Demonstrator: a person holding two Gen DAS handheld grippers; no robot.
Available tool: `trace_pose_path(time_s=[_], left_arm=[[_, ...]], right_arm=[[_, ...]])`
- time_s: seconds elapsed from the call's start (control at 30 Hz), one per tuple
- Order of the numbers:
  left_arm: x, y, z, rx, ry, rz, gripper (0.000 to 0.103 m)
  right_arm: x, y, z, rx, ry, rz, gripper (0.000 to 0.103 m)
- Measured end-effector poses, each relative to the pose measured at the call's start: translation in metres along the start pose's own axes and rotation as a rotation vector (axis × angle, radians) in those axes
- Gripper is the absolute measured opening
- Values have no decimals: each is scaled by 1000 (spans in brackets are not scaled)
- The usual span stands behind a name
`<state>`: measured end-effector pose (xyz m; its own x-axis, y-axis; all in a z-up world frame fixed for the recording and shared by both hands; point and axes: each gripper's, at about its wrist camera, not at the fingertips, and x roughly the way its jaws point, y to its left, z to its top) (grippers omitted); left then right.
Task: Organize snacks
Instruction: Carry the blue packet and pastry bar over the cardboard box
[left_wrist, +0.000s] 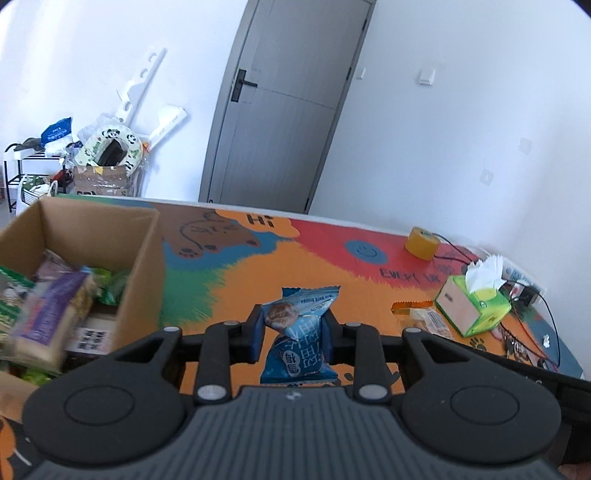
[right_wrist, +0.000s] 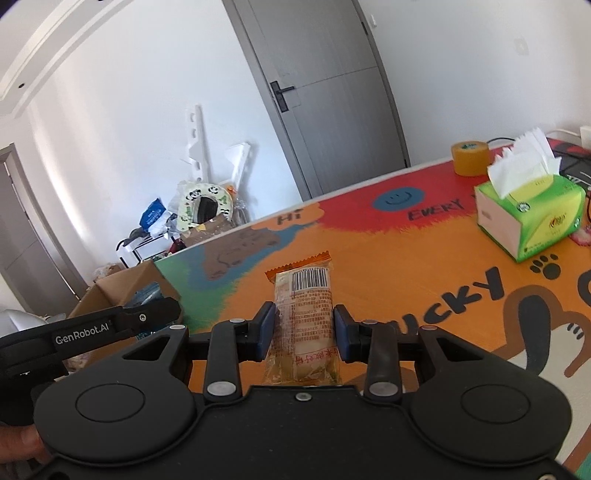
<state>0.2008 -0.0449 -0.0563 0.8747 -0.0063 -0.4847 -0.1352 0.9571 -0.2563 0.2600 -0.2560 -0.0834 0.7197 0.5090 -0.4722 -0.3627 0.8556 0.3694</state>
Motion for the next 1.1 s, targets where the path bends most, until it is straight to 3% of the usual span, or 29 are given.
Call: trace_pose_path(time_s=[0.6,1.1], left_arm=[[-52,48,18,-35,-98,64,29],[-68,101,21,-90,-104,125,29]], right_arm=[[-2,61,6,-81,-24,82,35],[16,110,5,-127,-6,159,35]])
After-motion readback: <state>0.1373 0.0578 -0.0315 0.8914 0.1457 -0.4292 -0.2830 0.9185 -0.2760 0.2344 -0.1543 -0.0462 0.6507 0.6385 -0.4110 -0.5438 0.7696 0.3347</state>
